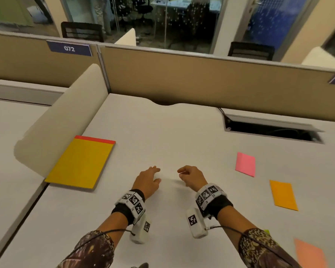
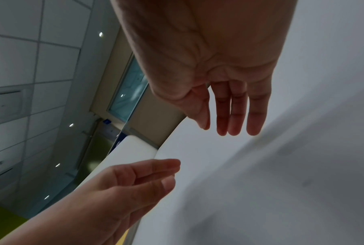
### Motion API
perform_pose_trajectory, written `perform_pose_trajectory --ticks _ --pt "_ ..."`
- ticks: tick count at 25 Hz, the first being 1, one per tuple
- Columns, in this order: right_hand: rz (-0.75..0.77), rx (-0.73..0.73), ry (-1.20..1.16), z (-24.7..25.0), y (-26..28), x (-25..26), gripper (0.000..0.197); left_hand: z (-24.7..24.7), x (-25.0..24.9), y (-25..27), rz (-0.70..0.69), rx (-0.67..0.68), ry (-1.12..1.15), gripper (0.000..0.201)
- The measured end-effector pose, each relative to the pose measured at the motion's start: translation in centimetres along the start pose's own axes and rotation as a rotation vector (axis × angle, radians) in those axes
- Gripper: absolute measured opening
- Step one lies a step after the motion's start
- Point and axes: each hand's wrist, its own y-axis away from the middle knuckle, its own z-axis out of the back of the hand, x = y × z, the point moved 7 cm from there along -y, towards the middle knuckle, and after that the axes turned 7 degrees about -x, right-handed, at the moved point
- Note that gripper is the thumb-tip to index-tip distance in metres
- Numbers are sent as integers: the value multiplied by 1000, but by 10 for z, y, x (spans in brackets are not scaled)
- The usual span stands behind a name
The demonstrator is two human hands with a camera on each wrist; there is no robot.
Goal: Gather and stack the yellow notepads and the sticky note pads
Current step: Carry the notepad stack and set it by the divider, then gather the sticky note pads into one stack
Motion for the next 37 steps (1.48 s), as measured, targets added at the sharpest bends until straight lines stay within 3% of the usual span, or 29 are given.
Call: perform_pose_trajectory --ticks 7,14,19,25,34,37 --pt "-170 -190 -97 129 32 -117 25 -96 -117 16 -138 188 -34 43" --pt "-317 -253 -80 194 74 -210 15 -182 -188 47 -244 362 -91 43" --pt "-409 -202 13 207 97 -253 26 -233 -217 71 -347 483 -276 56" --pt "-397 -189 67 197 112 -263 27 -259 -232 101 -565 489 -588 67" --pt "-317 -138 84 168 128 -253 42 -257 -229 104 -481 523 -560 54" --pt "-299 -168 -10 169 132 -254 17 -249 -231 103 -431 500 -383 46"
